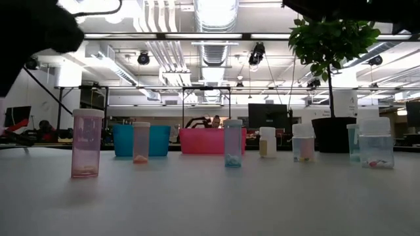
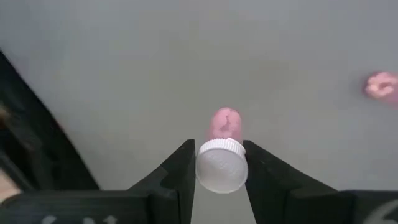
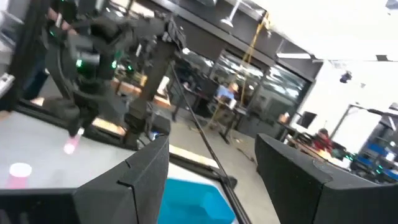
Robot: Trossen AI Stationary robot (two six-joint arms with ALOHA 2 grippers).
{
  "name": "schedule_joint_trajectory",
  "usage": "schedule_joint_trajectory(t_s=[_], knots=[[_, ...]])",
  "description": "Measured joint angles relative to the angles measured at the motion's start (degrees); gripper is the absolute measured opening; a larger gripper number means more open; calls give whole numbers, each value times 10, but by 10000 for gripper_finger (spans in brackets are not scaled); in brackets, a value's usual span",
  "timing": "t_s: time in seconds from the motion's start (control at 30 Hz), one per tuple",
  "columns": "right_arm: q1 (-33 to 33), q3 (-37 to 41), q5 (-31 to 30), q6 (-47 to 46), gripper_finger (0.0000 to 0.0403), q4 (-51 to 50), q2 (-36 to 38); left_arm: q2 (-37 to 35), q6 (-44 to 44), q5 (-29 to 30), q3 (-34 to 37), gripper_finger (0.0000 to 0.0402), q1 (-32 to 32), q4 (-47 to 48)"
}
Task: Pick and place medicine bottles into bin by pill shape (circle, oval)
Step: Put the left violet tablet bottle into the blue bin
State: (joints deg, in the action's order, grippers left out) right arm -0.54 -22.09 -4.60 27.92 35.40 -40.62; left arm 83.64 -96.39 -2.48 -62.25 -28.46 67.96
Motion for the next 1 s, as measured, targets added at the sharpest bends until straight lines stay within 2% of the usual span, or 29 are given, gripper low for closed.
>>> schedule_joint_trajectory(t_s=[0.17, 0.33, 0.6, 0.73, 1.0], knots=[[0, 0, -1, 2, 226, -6, 1, -1, 111, 8, -45, 95, 61, 50], [0, 0, -1, 2, 226, -17, 1, -1, 248, 13, -75, 96, 141, 52], [0, 0, -3, 2, 226, -17, 1, -1, 495, 46, -136, 97, 309, 51], [0, 0, -28, 12, 226, -17, 1, -1, 611, 55, -165, 97, 400, 38], [1, 0, -51, 57, 226, 0, 1, 34, 804, 60, -177, 97, 563, -22]])
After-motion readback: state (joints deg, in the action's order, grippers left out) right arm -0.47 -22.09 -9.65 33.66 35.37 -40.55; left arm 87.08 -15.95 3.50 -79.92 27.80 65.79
